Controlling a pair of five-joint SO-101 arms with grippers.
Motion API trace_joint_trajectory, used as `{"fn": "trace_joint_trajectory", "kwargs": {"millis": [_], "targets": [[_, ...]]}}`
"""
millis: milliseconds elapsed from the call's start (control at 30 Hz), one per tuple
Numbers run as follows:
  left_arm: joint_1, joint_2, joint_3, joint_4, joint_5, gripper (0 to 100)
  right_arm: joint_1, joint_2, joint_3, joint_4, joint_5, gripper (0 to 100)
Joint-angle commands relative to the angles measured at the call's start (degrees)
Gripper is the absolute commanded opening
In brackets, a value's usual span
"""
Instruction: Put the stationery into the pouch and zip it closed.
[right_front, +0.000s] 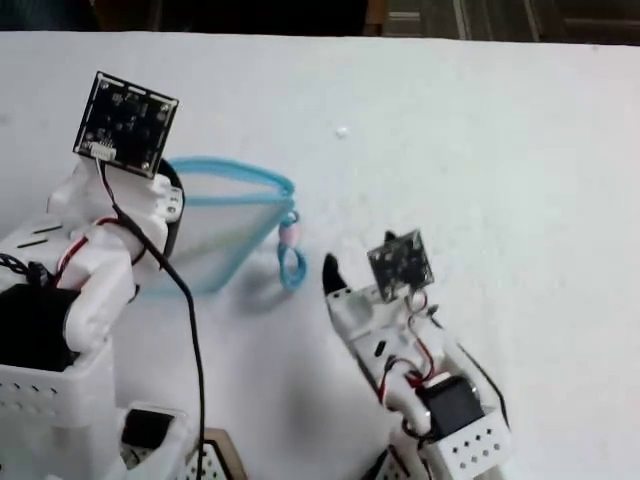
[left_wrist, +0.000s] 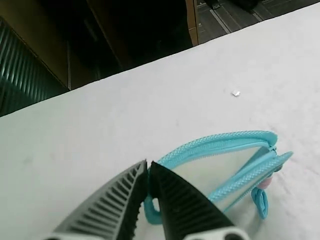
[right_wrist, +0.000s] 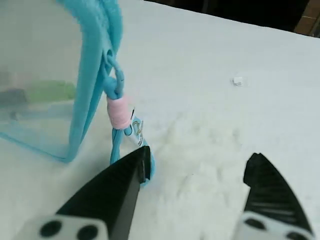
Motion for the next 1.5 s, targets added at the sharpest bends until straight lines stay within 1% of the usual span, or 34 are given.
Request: {"fn": "trace_joint_trajectory", "kwargs": {"millis": [0, 67, 167, 267, 367, 467, 533, 600, 667, 733, 800, 1000, 1133, 1300, 1400, 1467], "targets": [[-0.13, 0.84, 1.85, 1.41, 0.0, 2, 3.21, 12.26, -12.92, 2.77, 0.44, 29.6], [-0.4, 0.75, 1.85, 1.41, 0.0, 2, 4.97, 20.7, -20.84, 7.78, 2.29, 29.7], [-0.31, 0.75, 1.85, 1.49, 0.0, 2, 5.49, 32.22, -29.36, 13.41, 11.87, 29.5], [-0.04, 0.75, 1.85, 2.11, 0.0, 2, 5.32, 42.59, -29.8, 9.89, 18.29, 29.5], [-0.04, 0.92, 1.85, 2.81, 0.0, 2, 3.74, 50.07, -27.25, 5.41, 20.92, 29.6], [-0.04, 0.75, 2.2, 3.08, 0.0, 2, 0.48, 51.03, -23.65, 3.12, 20.48, 29.7], [-0.04, 0.66, 2.9, 2.99, 0.0, 2, -1.89, 49.27, -19.78, -0.84, 18.2, 29.8], [-0.04, 0.84, 3.96, 2.81, 0.0, 2, -4.18, 46.73, -14.15, -7.6, 15.03, 29.8], [-0.04, 0.75, 4.75, 2.64, 0.0, 2, -5.93, 44.53, -8.18, -16.75, 11.87, 29.8], [-0.04, 0.75, 4.92, 2.64, 0.0, 2, -6.29, 43.3, -3.25, -25.19, 9.67, 29.8], [-0.04, 0.75, 4.92, 2.64, 0.0, 2, -5.93, 43.65, -1.41, -29.85, 8.97, 29.8], [-0.13, 0.75, 4.92, 2.73, 0.0, 2, -4.88, 49.01, -2.73, -34.15, 8.97, 29.8], [-0.04, 0.92, 4.66, 2.64, 0.0, 2, -5.05, 56.04, -5.27, -38.73, 8.62, 29.8], [-0.04, 0.84, 4.57, 2.64, 0.0, 2, -5.32, 67.65, -10.46, -44.35, 1.67, 29.8], [-0.22, 0.75, 4.57, 2.73, 0.0, 2, -5.41, 73.19, -14.51, -46.46, -0.44, 29.7], [-0.31, 0.75, 4.66, 2.81, 0.0, 2, -5.41, 76.09, -17.23, -46.55, -0.53, 29.6]]}}
